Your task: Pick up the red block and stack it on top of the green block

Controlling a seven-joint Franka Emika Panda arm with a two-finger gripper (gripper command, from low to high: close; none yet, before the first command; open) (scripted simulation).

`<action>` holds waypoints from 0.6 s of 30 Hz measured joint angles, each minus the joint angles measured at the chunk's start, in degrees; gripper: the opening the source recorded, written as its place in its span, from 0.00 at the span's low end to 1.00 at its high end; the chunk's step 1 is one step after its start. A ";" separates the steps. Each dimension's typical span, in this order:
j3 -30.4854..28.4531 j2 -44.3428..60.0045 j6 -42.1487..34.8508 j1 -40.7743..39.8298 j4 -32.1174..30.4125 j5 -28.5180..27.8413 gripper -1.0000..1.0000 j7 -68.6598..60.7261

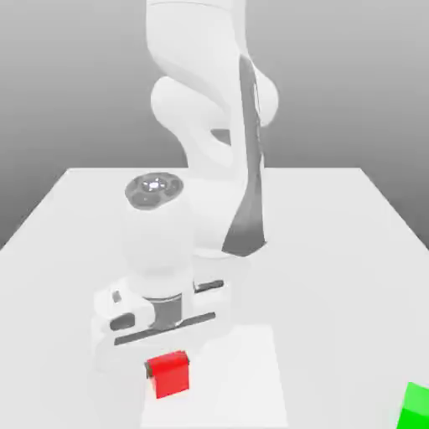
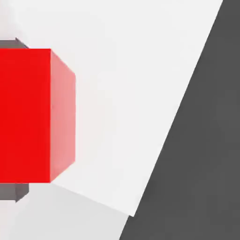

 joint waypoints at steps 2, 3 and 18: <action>0.18 0.17 0.19 -0.17 0.01 0.04 0.00 -0.06; -0.39 -1.18 -0.93 0.28 -0.21 -0.44 0.00 0.31; 10.59 -3.05 -19.54 15.90 16.60 -10.14 0.00 5.44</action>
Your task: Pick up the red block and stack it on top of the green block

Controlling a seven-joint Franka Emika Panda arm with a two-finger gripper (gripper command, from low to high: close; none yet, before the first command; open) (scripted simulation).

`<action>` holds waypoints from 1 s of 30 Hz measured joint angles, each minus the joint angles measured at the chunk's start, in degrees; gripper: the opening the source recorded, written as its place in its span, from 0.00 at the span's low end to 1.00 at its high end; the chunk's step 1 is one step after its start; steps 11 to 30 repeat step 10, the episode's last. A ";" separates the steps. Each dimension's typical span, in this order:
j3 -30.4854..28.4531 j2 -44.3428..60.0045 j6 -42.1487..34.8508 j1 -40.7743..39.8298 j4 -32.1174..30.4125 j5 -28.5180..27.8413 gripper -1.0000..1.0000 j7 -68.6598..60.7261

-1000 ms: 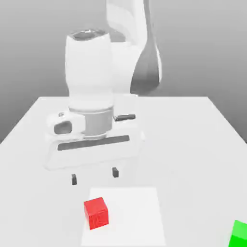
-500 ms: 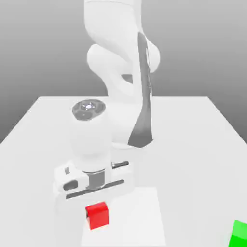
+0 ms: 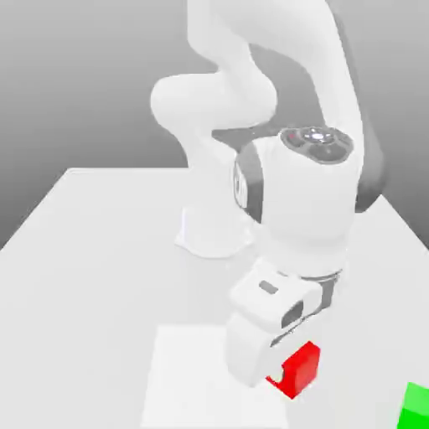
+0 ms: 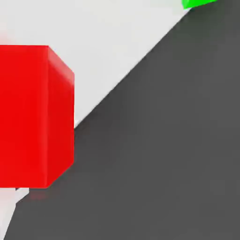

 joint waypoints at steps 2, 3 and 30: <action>2.25 1.56 -1.73 2.84 3.24 -0.89 0.00 0.31; 3.18 3.36 -1.86 4.36 5.10 -1.59 0.00 0.54; 3.24 11.35 2.93 7.51 8.21 -4.02 1.00 1.88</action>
